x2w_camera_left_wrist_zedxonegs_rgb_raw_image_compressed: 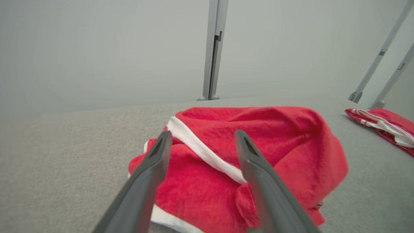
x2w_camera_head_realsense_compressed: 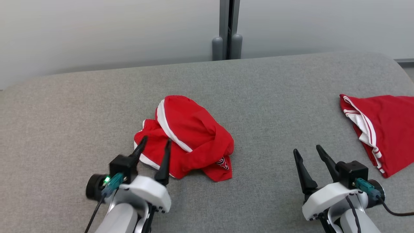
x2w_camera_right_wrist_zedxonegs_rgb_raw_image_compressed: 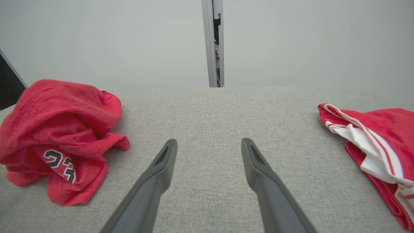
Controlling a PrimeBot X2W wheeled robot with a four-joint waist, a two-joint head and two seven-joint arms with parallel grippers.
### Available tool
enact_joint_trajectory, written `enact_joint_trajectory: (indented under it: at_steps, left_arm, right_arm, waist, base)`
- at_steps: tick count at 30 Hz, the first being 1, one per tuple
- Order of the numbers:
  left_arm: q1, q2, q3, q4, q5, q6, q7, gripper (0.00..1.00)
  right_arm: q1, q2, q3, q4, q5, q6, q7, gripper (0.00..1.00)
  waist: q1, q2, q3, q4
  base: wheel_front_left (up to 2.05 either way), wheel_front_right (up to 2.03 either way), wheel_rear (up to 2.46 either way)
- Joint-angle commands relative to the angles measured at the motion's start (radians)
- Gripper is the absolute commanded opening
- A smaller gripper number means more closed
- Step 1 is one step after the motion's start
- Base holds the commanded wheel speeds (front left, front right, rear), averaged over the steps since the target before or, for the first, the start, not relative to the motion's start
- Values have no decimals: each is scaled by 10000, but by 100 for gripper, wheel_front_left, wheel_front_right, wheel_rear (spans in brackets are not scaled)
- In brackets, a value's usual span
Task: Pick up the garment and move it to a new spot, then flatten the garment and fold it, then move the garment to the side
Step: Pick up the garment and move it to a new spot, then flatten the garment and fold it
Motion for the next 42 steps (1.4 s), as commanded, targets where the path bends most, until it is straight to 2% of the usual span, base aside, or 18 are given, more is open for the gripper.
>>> enact_joint_trajectory:
  at_steps: [1,12,20,28,34,42]
  left_arm:
    - [303,65,291,-114,146,24,-44,100]
    - [2613,150,2813,-1088,1247,-88,-44,100]
    - [3726,-162,4122,-1641,1753,-283,-44,100]
    - [3569,-332,4334,-1570,2052,-581,-44,100]
    - [3496,-355,4237,-1500,2027,-688,-44,100]
    - [3330,-355,4017,-1374,1848,-569,-44,100]
  right_arm:
    - [154,-58,-8,-40,21,-6,4,100]
    - [661,-55,15,-38,97,-6,4,100]
    - [883,-53,-5,11,126,-6,4,100]
    - [905,-50,224,15,171,-6,4,100]
    - [776,-61,1073,-78,357,-6,5,100]
    - [100,-59,2412,-466,899,-6,5,100]
  waist:
    - [0,0,-161,66]
    - [0,0,-809,155]
    - [0,0,-925,245]
    - [0,0,-811,530]
    - [0,0,-670,880]
    - [0,0,-380,1694]
  base:
    - [0,0,0]
    - [0,0,0]
    - [0,0,0]
    - [0,0,0]
    - [0,0,0]
    - [0,0,0]
